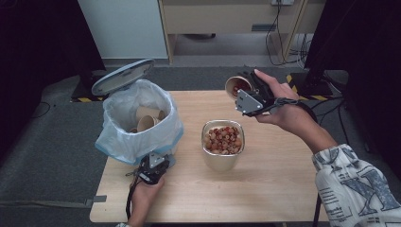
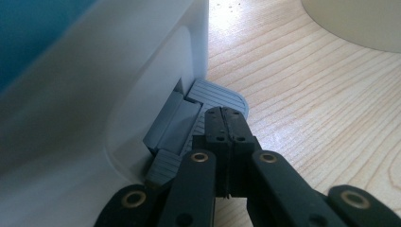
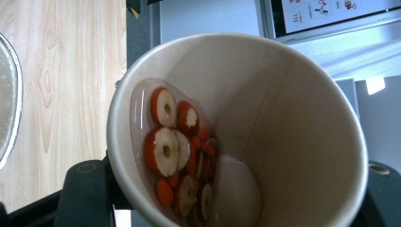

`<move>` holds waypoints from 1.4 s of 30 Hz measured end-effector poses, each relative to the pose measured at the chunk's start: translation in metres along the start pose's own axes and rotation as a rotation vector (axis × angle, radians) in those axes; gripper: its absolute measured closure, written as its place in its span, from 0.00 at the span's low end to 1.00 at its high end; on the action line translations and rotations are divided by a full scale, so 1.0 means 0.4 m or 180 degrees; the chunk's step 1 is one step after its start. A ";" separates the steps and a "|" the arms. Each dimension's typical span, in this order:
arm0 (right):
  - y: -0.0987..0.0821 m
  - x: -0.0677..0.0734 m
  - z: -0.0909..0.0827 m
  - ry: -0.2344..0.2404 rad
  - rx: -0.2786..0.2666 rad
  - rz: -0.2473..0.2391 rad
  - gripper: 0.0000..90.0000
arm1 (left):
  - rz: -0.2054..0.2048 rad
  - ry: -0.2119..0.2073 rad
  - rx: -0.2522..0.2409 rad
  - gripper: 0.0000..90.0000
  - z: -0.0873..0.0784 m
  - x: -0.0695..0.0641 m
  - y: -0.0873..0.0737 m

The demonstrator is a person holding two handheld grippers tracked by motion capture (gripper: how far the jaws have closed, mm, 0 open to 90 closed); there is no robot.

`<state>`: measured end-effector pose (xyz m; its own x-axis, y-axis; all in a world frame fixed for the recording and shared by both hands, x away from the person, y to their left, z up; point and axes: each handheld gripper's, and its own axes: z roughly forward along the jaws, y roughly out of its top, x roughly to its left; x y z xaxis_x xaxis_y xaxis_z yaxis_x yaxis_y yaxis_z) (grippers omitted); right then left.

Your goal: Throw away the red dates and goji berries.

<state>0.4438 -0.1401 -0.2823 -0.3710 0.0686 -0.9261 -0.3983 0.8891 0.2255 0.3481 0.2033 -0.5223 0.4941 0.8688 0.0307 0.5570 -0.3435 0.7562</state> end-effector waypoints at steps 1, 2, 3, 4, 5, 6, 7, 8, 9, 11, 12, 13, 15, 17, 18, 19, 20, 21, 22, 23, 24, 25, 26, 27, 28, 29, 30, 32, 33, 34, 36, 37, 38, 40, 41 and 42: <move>0.001 0.000 -0.001 -0.0012 0.0004 -0.0024 0.35 | 0.0005 0.0003 0.0001 0.99 0.000 0.000 0.000; 0.002 0.000 -0.001 -0.0019 0.0009 -0.0032 0.35 | 0.0002 0.0000 -0.0001 0.99 0.000 0.000 0.000; 0.003 0.002 -0.001 -0.0033 0.0017 -0.0064 0.35 | 0.0001 0.0000 0.0000 0.99 0.000 0.000 0.000; 0.003 0.003 -0.001 -0.0042 0.0029 -0.0095 0.35 | 0.0003 0.0000 0.0001 0.99 0.000 0.000 0.000; 0.004 0.004 0.000 -0.0038 0.0036 -0.0114 0.35 | 0.0021 0.0017 0.0003 0.99 -0.001 0.001 0.000; 0.005 0.006 0.000 -0.0037 0.0038 -0.0133 0.35 | 0.0017 0.0013 0.0003 0.99 -0.001 0.000 0.000; 0.006 0.008 0.001 -0.0044 0.0044 -0.0169 0.35 | -0.0004 -0.0003 0.0000 0.99 0.000 0.000 0.000; 0.007 0.010 0.002 -0.0036 0.0043 -0.0162 0.35 | -0.0005 -0.0005 0.0001 0.99 0.000 0.000 0.000; 0.008 0.011 0.002 -0.0038 0.0046 -0.0168 0.35 | 0.0001 0.0000 0.0000 0.99 0.000 0.000 0.000; 0.009 0.012 0.003 -0.0058 0.0055 -0.0221 0.35 | -0.0007 -0.0005 -0.0001 0.99 0.000 0.000 0.000; 0.010 0.013 0.002 -0.0068 0.0058 -0.0233 0.35 | -0.0008 -0.0007 -0.0001 0.99 0.000 0.000 0.000; 0.011 0.014 0.002 -0.0071 0.0066 -0.0235 0.35 | -0.0001 -0.0004 0.0000 0.99 0.000 0.000 0.000; 0.012 0.013 0.002 -0.0060 0.0048 -0.0205 0.35 | 0.0001 -0.0001 0.0000 0.99 0.000 0.000 0.000; 0.014 0.012 0.001 -0.0072 0.0041 -0.0219 0.35 | 0.0000 -0.0002 0.0000 0.99 0.000 0.000 0.000; 0.014 0.012 0.000 -0.0070 0.0037 -0.0213 0.35 | 0.0002 -0.0002 0.0000 0.99 0.000 0.000 0.000; 0.015 0.013 0.000 -0.0069 0.0041 -0.0219 0.35 | 0.0000 -0.0002 0.0001 0.99 0.000 0.000 0.000; 0.015 0.013 0.000 -0.0059 0.0038 -0.0214 0.35 | 0.0001 -0.0002 0.0001 0.99 0.000 0.000 0.000; 0.014 0.013 0.000 -0.0056 0.0041 -0.0218 0.35 | 0.0002 -0.0001 0.0001 0.99 0.000 0.000 0.000; 0.013 0.013 0.000 -0.0055 0.0041 -0.0217 0.35 | 0.0001 -0.0001 0.0000 0.99 0.000 0.000 0.000; 0.013 0.013 0.001 -0.0054 0.0045 -0.0218 0.35 | 0.0000 -0.0002 0.0001 0.99 0.000 0.000 0.000; 0.012 0.013 0.000 -0.0054 0.0048 -0.0215 0.35 | 0.0002 -0.0003 0.0001 0.99 0.000 0.000 0.000; 0.012 0.013 0.000 -0.0056 0.0047 -0.0205 0.35 | 0.0001 -0.0003 0.0001 0.99 0.000 0.000 0.000; 0.012 0.012 0.000 -0.0055 0.0046 -0.0213 0.35 | -0.0001 -0.0003 0.0001 0.99 0.000 0.000 0.000; 0.011 0.011 -0.001 -0.0058 0.0050 -0.0207 0.35 | 0.0001 -0.0002 0.0003 0.99 0.000 0.000 0.000; 0.011 0.011 -0.002 -0.0058 0.0049 -0.0205 0.35 | 0.0003 -0.0001 0.0002 0.99 0.000 0.000 0.000; 0.011 0.009 -0.003 -0.0063 0.0054 -0.0210 0.35 | 0.0002 -0.0002 0.0003 0.99 0.000 0.000 0.000; 0.011 0.008 -0.004 -0.0067 0.0057 -0.0208 0.35 | 0.0001 -0.0002 0.0003 0.99 0.000 0.000 0.000; 0.012 0.005 -0.005 -0.0075 0.0055 -0.0223 0.35 | 0.0002 -0.0001 0.0004 0.99 0.000 0.000 0.000; 0.013 0.004 -0.006 -0.0078 0.0052 -0.0228 0.35 | -0.0001 -0.0002 0.0004 0.99 0.000 0.000 0.000; 0.014 0.003 -0.007 -0.0086 0.0062 -0.0243 0.35 | -0.0002 -0.0005 0.0004 0.99 0.000 0.000 0.000; 0.016 0.002 -0.009 -0.0104 0.0068 -0.0266 0.35 | -0.0002 -0.0002 0.0004 0.99 0.000 0.000 0.000; 0.017 0.002 -0.009 -0.0115 0.0082 -0.0297 0.35 | 0.0000 -0.0002 0.0005 0.99 0.000 0.000 0.000; 0.019 0.002 -0.010 -0.0123 0.0099 -0.0338 0.36 | 0.0002 -0.0002 0.0004 0.99 0.000 0.000 0.000; 0.021 0.005 -0.009 -0.0142 0.0135 -0.0441 0.36 | 0.0002 -0.0003 0.0004 0.99 0.000 0.000 0.000; 0.023 0.006 -0.008 -0.0154 0.0153 -0.0497 0.36 | -0.0001 -0.0003 0.0004 0.99 0.000 0.000 0.000; 0.025 0.008 -0.008 -0.0159 0.0168 -0.0544 0.36 | 0.0000 -0.0004 0.0004 0.99 0.000 0.000 0.000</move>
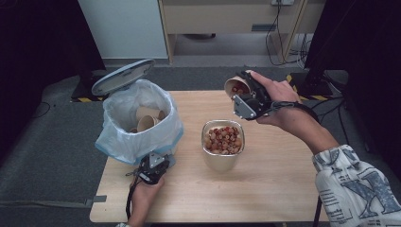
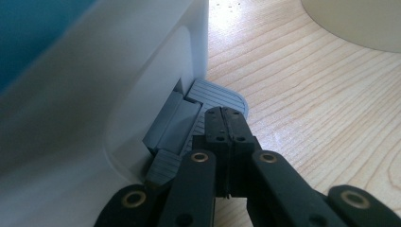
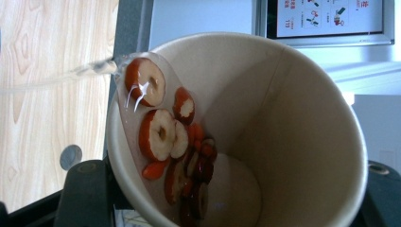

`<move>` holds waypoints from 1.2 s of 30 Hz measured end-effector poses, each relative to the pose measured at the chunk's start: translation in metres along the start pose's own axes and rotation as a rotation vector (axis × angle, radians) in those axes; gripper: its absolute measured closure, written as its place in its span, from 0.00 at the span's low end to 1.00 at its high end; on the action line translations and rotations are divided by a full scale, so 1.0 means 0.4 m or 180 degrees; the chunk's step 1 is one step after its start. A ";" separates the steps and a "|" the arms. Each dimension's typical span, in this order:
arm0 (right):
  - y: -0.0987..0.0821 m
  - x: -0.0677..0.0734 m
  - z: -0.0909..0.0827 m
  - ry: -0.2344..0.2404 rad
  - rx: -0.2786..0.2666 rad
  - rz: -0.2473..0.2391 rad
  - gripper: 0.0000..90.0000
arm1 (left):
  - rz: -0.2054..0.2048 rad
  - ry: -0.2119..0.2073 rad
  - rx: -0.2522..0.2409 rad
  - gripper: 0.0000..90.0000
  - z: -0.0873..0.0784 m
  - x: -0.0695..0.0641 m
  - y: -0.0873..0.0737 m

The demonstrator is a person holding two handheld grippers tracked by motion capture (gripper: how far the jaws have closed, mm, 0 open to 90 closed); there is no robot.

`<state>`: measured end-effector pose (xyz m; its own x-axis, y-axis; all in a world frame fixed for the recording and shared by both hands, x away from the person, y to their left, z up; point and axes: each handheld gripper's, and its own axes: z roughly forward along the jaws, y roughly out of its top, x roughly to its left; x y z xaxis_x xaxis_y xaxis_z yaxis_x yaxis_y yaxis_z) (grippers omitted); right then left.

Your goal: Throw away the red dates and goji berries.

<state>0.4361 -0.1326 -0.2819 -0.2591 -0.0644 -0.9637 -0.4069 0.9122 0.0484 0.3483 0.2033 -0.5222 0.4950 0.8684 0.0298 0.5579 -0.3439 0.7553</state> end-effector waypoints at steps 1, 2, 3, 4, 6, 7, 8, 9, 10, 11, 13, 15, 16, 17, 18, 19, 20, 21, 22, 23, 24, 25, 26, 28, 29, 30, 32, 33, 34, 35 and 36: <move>0.002 0.001 0.001 -0.0007 0.0001 -0.0039 0.36 | -0.0001 0.0000 -0.0001 0.99 0.000 0.000 0.000; 0.003 0.003 0.001 -0.0018 0.0014 -0.0079 0.36 | -0.0001 0.0001 -0.0001 0.99 0.000 0.000 0.000; 0.006 0.006 0.002 -0.0029 0.0050 -0.0162 0.36 | -0.0003 0.0001 -0.0001 0.99 0.000 0.000 0.000; 0.007 0.008 0.002 -0.0030 0.0058 -0.0193 0.36 | -0.0003 -0.0001 0.0000 0.99 0.000 0.000 0.000; 0.009 0.011 0.003 -0.0033 0.0071 -0.0252 0.36 | 0.0044 0.0031 0.0003 0.99 -0.001 0.002 0.001; 0.010 0.014 0.004 -0.0053 0.0101 -0.0332 0.36 | 0.0023 0.0019 0.0003 0.99 -0.001 0.001 0.000; 0.011 0.016 0.004 -0.0061 0.0127 -0.0392 0.36 | -0.0014 -0.0013 0.0000 0.99 0.000 0.000 0.000; 0.012 0.017 0.004 -0.0053 0.0128 -0.0419 0.36 | -0.0012 -0.0010 -0.0001 0.99 0.000 0.000 0.000; 0.012 0.017 0.005 -0.0053 0.0115 -0.0420 0.36 | 0.0002 0.0000 0.0000 0.99 0.000 0.000 0.000; 0.012 0.018 0.005 -0.0062 0.0126 -0.0438 0.36 | 0.0001 -0.0001 -0.0001 0.99 0.000 0.000 0.000; 0.012 0.018 0.005 -0.0078 0.0140 -0.0473 0.36 | 0.0000 -0.0002 0.0002 0.99 0.000 0.000 0.000; 0.012 0.019 0.006 -0.0081 0.0134 -0.0481 0.36 | 0.0001 -0.0001 0.0000 0.99 0.000 0.000 0.000; 0.013 0.018 0.005 -0.0071 0.0130 -0.0451 0.36 | 0.0001 -0.0001 0.0002 0.99 0.000 0.000 0.000; 0.013 0.016 0.004 -0.0075 0.0117 -0.0442 0.36 | 0.0021 0.0017 0.0003 0.99 -0.001 0.000 0.001; 0.013 0.015 0.003 -0.0091 0.0125 -0.0449 0.36 | 0.0017 0.0011 0.0002 0.99 0.000 0.001 0.000; 0.013 0.014 0.002 -0.0097 0.0126 -0.0451 0.36 | -0.0004 -0.0006 0.0000 0.99 0.000 0.000 0.000; 0.014 0.014 0.001 -0.0108 0.0137 -0.0466 0.36 | -0.0007 -0.0008 0.0000 0.99 0.000 0.000 0.000; 0.014 0.013 0.001 -0.0109 0.0136 -0.0472 0.36 | 0.0000 -0.0002 0.0002 0.99 0.000 0.000 0.000; 0.015 0.013 0.001 -0.0104 0.0124 -0.0465 0.36 | 0.0021 0.0016 0.0003 0.99 -0.001 0.000 0.001; 0.015 0.013 0.001 -0.0106 0.0111 -0.0476 0.36 | 0.0018 0.0015 0.0002 0.99 0.000 0.000 0.001; 0.016 0.014 0.000 -0.0108 0.0140 -0.0505 0.36 | 0.0021 0.0016 0.0003 0.99 -0.001 0.000 0.001; 0.016 0.015 0.000 -0.0112 0.0148 -0.0532 0.36 | 0.0025 0.0017 0.0004 0.99 -0.001 0.000 0.001; 0.017 0.016 0.000 -0.0117 0.0155 -0.0551 0.36 | 0.0024 0.0017 0.0003 0.99 -0.001 0.000 0.001; 0.017 0.018 0.000 -0.0123 0.0167 -0.0597 0.36 | 0.0024 0.0017 0.0004 0.99 -0.001 0.000 0.001; 0.018 0.018 -0.001 -0.0119 0.0172 -0.0610 0.36 | 0.0024 0.0017 0.0004 0.99 -0.001 0.000 0.001; 0.019 0.017 -0.001 -0.0125 0.0149 -0.0602 0.36 | 0.0024 0.0017 0.0004 0.99 0.000 0.000 0.001; 0.019 0.014 -0.003 -0.0156 0.0151 -0.0635 0.36 | 0.0031 0.0019 0.0005 0.99 0.000 0.000 0.001; 0.020 0.013 -0.005 -0.0177 0.0172 -0.0664 0.36 | 0.0027 0.0017 0.0004 0.99 0.000 0.000 0.001; 0.022 0.013 -0.005 -0.0198 0.0187 -0.0733 0.36 | 0.0027 0.0017 0.0004 0.99 0.000 0.000 0.001; 0.023 0.015 -0.006 -0.0210 0.0209 -0.0780 0.36 | 0.0029 0.0017 0.0006 0.99 -0.001 0.000 0.001; 0.024 0.017 -0.006 -0.0226 0.0224 -0.0862 0.36 | 0.0027 0.0016 0.0007 0.99 -0.001 0.000 0.001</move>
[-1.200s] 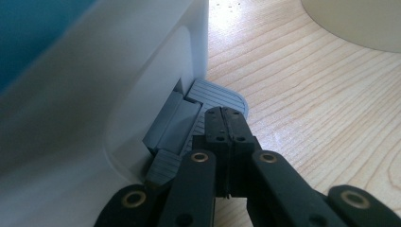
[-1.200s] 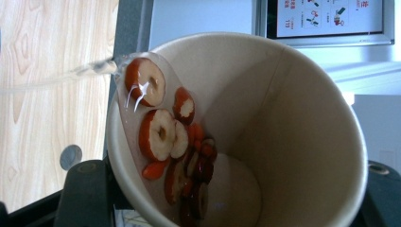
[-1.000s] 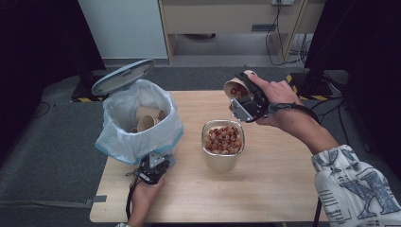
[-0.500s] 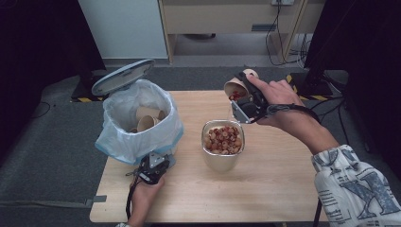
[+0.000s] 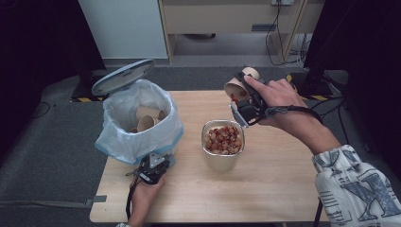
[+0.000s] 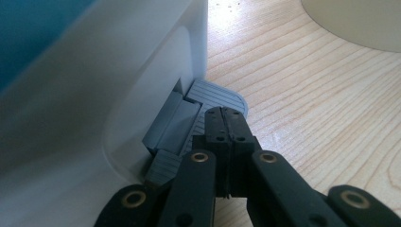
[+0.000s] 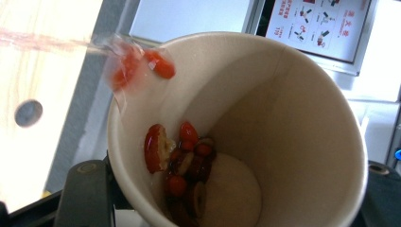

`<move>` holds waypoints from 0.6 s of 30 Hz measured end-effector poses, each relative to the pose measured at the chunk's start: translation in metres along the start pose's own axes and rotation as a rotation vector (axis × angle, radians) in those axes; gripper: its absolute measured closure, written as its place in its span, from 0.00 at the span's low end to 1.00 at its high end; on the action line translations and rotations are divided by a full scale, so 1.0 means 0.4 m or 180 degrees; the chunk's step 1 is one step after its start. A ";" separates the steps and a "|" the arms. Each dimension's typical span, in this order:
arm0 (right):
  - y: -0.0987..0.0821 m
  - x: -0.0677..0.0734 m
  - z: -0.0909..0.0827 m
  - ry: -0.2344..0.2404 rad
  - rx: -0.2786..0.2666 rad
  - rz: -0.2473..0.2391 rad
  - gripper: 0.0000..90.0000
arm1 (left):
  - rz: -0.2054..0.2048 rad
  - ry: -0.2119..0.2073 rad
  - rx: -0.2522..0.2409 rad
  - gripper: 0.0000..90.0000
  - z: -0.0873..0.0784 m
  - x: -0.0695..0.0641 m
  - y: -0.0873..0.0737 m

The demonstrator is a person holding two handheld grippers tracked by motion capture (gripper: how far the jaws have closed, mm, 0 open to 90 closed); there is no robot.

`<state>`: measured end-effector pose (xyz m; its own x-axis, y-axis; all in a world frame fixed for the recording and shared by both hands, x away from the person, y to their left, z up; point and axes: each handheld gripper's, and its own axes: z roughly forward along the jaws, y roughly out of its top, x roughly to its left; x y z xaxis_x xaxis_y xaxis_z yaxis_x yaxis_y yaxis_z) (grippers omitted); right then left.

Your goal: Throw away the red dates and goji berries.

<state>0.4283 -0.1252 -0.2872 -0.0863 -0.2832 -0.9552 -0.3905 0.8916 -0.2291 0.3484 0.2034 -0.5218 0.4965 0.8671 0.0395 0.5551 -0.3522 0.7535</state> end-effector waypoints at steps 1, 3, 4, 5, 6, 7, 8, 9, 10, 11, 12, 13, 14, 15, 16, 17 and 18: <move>0.002 0.001 0.000 0.0011 -0.0002 -0.0026 0.36 | -0.0001 -0.0001 0.0001 0.99 0.000 0.000 0.000; 0.003 0.002 0.000 0.0012 0.0002 -0.0034 0.36 | -0.0002 0.0000 -0.0001 0.99 0.000 0.000 0.000; 0.003 0.003 0.000 0.0013 0.0003 -0.0035 0.36 | 0.0001 0.0000 0.0001 0.99 0.000 0.000 0.000; 0.004 0.003 -0.001 0.0006 0.0018 -0.0052 0.36 | 0.0002 0.0001 0.0001 0.99 0.000 0.000 0.000; 0.004 0.003 0.000 0.0000 0.0018 -0.0074 0.36 | 0.0000 0.0001 0.0000 0.99 0.000 0.000 0.000; 0.004 0.003 0.000 0.0003 0.0017 -0.0072 0.36 | -0.0001 0.0001 -0.0001 0.99 0.000 0.000 0.000; 0.005 0.004 0.000 -0.0002 0.0023 -0.0071 0.36 | -0.0005 -0.0001 -0.0003 0.99 0.000 0.000 0.000; 0.005 0.005 0.001 -0.0007 0.0011 -0.0080 0.36 | -0.0004 -0.0001 -0.0002 0.99 0.000 0.000 0.000; 0.006 0.004 0.002 -0.0015 0.0002 -0.0116 0.36 | -0.0010 -0.0006 -0.0002 0.99 0.000 0.000 0.000; 0.007 0.006 0.001 -0.0031 0.0023 -0.0159 0.36 | 0.0000 0.0000 0.0000 0.99 0.000 0.000 0.000; 0.008 0.008 0.003 -0.0049 0.0017 -0.0210 0.36 | 0.0000 -0.0001 0.0001 0.99 0.000 0.000 0.000; 0.009 0.010 0.002 -0.0025 0.0031 -0.0218 0.36 | -0.0003 -0.0001 -0.0001 0.99 0.000 0.000 0.000; 0.010 0.011 0.002 -0.0025 0.0026 -0.0220 0.36 | 0.0001 0.0000 0.0001 0.99 0.000 0.000 0.000; 0.012 0.012 0.001 -0.0018 0.0040 -0.0221 0.36 | 0.0003 0.0002 0.0002 0.99 0.000 0.000 0.000; 0.012 0.012 0.001 -0.0015 0.0037 -0.0229 0.36 | -0.0001 0.0000 0.0001 0.99 0.000 0.000 0.000; 0.012 0.013 0.002 -0.0017 0.0039 -0.0244 0.36 | 0.0003 0.0001 0.0002 0.99 0.000 0.000 0.000; 0.012 0.013 0.003 -0.0010 0.0039 -0.0240 0.36 | 0.0002 0.0001 0.0001 0.99 0.000 0.000 0.000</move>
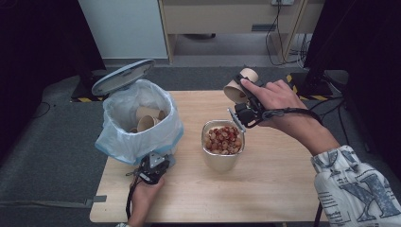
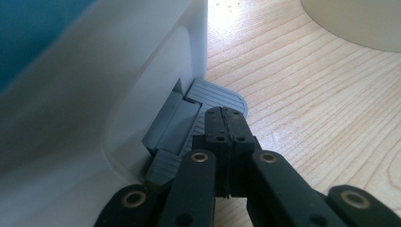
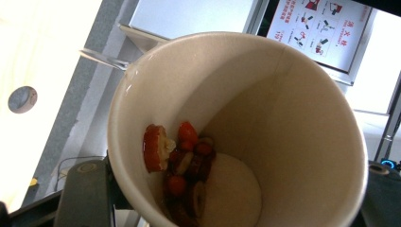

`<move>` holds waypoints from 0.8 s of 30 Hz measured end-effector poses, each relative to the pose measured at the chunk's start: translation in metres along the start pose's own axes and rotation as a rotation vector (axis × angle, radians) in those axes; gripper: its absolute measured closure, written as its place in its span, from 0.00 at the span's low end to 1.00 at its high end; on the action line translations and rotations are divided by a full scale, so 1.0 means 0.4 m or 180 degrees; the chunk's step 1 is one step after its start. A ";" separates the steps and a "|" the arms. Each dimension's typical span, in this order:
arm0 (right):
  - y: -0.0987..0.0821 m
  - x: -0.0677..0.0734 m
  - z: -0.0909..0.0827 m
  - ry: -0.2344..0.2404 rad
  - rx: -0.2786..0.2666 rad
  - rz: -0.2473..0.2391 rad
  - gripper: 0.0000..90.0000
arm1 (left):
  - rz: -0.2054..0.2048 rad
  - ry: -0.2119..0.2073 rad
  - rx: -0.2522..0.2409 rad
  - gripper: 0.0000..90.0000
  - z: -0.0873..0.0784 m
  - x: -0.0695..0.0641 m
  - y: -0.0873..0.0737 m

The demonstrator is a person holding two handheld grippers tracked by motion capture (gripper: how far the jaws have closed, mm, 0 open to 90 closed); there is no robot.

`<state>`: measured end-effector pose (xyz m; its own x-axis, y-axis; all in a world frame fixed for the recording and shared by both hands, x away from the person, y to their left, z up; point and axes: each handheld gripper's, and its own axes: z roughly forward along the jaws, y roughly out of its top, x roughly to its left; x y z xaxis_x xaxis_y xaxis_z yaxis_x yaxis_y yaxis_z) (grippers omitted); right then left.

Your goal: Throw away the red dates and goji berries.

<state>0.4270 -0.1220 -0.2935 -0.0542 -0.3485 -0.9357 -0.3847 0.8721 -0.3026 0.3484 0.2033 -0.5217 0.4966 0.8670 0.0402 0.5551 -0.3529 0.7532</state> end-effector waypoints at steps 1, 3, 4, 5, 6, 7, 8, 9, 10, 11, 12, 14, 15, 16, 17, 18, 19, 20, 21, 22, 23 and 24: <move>0.000 0.000 0.000 -0.0005 -0.0003 0.0005 0.36 | 0.0000 -0.0001 -0.0001 0.99 0.000 0.000 0.000; 0.000 -0.001 0.000 -0.0008 0.0002 0.0006 0.36 | -0.0001 0.0000 -0.0002 0.99 0.000 0.000 0.000; 0.000 -0.001 -0.001 -0.0015 0.0011 0.0010 0.36 | 0.0000 0.0001 -0.0001 0.99 0.000 0.000 0.000; 0.001 -0.002 -0.001 -0.0026 0.0005 -0.0003 0.36 | 0.0004 0.0003 0.0000 0.99 0.000 0.000 0.000; 0.001 -0.002 -0.001 -0.0026 0.0004 -0.0006 0.36 | 0.0001 0.0002 -0.0001 0.99 0.000 0.000 0.000; 0.002 -0.002 -0.002 -0.0020 0.0004 0.0002 0.36 | 0.0000 0.0002 -0.0002 0.99 0.000 0.000 0.000; 0.002 -0.001 -0.001 -0.0029 -0.0016 0.0000 0.36 | 0.0003 0.0003 -0.0001 0.99 0.000 0.000 0.000; 0.003 0.000 -0.001 -0.0034 -0.0010 -0.0023 0.36 | 0.0002 0.0003 -0.0002 0.99 0.000 0.000 0.000; 0.004 0.001 -0.001 -0.0028 -0.0006 -0.0020 0.36 | 0.0002 0.0003 -0.0002 0.99 0.000 0.000 0.000; 0.004 0.002 -0.001 -0.0032 -0.0010 -0.0032 0.36 | 0.0004 0.0004 0.0000 0.99 0.000 0.000 0.000; 0.004 0.002 0.000 -0.0031 -0.0008 -0.0040 0.36 | 0.0004 0.0004 0.0001 0.99 0.000 0.000 0.000; 0.003 0.002 -0.001 -0.0038 -0.0004 -0.0041 0.36 | 0.0005 0.0003 0.0003 0.99 0.000 0.000 0.000; 0.003 0.000 -0.002 -0.0050 -0.0007 -0.0055 0.36 | 0.0010 0.0005 0.0005 0.99 0.000 0.000 0.000; 0.003 -0.002 -0.004 -0.0057 0.0007 -0.0083 0.36 | 0.0006 0.0001 0.0005 0.99 0.000 0.000 0.000; 0.004 -0.004 -0.006 -0.0079 0.0020 -0.0120 0.36 | 0.0003 0.0000 0.0005 0.99 0.000 0.000 0.000; 0.004 -0.004 -0.007 -0.0099 0.0021 -0.0131 0.36 | 0.0010 0.0004 0.0008 0.99 0.000 0.000 0.000; 0.005 -0.005 -0.007 -0.0111 0.0027 -0.0157 0.36 | 0.0014 0.0005 0.0008 0.99 0.000 0.000 0.000; 0.005 -0.005 -0.007 -0.0132 0.0032 -0.0220 0.36 | 0.0012 0.0003 0.0009 0.99 0.000 0.000 0.000; 0.006 -0.002 -0.007 -0.0135 0.0059 -0.0258 0.36 | 0.0010 0.0005 0.0003 0.99 0.000 0.000 0.000; 0.006 0.000 -0.006 -0.0134 0.0067 -0.0299 0.36 | 0.0010 0.0006 0.0004 0.99 0.000 0.000 0.000; 0.007 0.000 -0.005 -0.0132 0.0064 -0.0300 0.36 | 0.0011 0.0002 0.0008 0.99 0.000 0.000 0.000; 0.007 0.001 -0.005 -0.0132 0.0066 -0.0294 0.36 | 0.0008 0.0001 0.0006 0.99 0.000 0.000 0.000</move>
<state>0.4242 -0.1205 -0.2944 0.0190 -0.4135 -0.9103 -0.3671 0.8440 -0.3911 0.3484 0.2033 -0.5215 0.4979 0.8662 0.0423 0.5552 -0.3558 0.7518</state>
